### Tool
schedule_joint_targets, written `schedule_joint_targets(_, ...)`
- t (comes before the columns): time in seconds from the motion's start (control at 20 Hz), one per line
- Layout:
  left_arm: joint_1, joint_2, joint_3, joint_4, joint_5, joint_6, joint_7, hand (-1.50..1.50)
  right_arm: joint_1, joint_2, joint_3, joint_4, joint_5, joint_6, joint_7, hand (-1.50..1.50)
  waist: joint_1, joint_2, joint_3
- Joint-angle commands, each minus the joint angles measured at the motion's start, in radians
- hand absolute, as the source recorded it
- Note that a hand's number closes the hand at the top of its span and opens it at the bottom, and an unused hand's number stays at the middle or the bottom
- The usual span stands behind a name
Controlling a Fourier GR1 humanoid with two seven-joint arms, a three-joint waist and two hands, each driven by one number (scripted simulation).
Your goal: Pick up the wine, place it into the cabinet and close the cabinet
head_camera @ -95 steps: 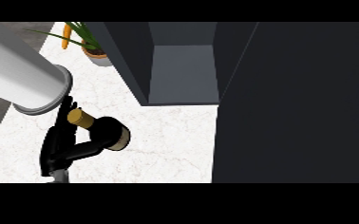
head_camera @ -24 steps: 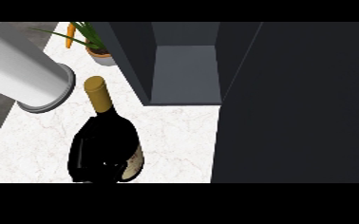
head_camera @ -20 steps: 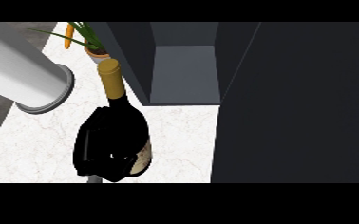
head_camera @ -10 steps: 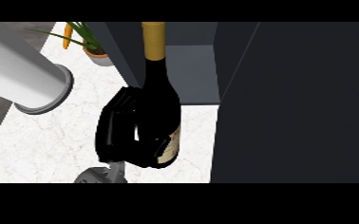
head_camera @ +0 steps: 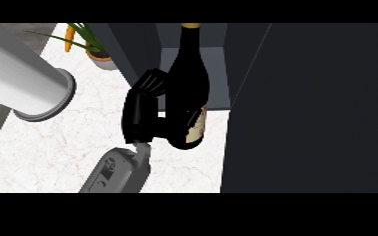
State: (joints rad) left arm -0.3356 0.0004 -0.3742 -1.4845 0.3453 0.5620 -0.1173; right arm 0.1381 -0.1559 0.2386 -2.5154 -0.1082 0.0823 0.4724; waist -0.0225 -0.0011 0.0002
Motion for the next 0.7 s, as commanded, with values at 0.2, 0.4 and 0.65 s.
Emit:
schedule_joint_targets(0.2,-0.12,0.0,-0.011,0.259,0.072,0.041,-0.114,1.5,0.063,0.003,-0.004,-0.208,-0.122,0.004,0.083,-1.5,-0.014,0.004,-0.001)
schedule_joint_targets(0.4,-0.169,0.0,-0.004,0.372,0.136,0.024,-0.173,1.5,0.11,0.028,0.039,-0.133,-0.082,0.038,-0.02,-1.5,-0.01,0.003,0.0)
schedule_joint_targets(0.65,-0.147,0.0,-0.084,0.449,0.224,0.052,-0.286,1.5,0.079,0.012,-0.02,-0.186,-0.134,0.028,0.049,-1.5,-0.011,0.004,-0.001)
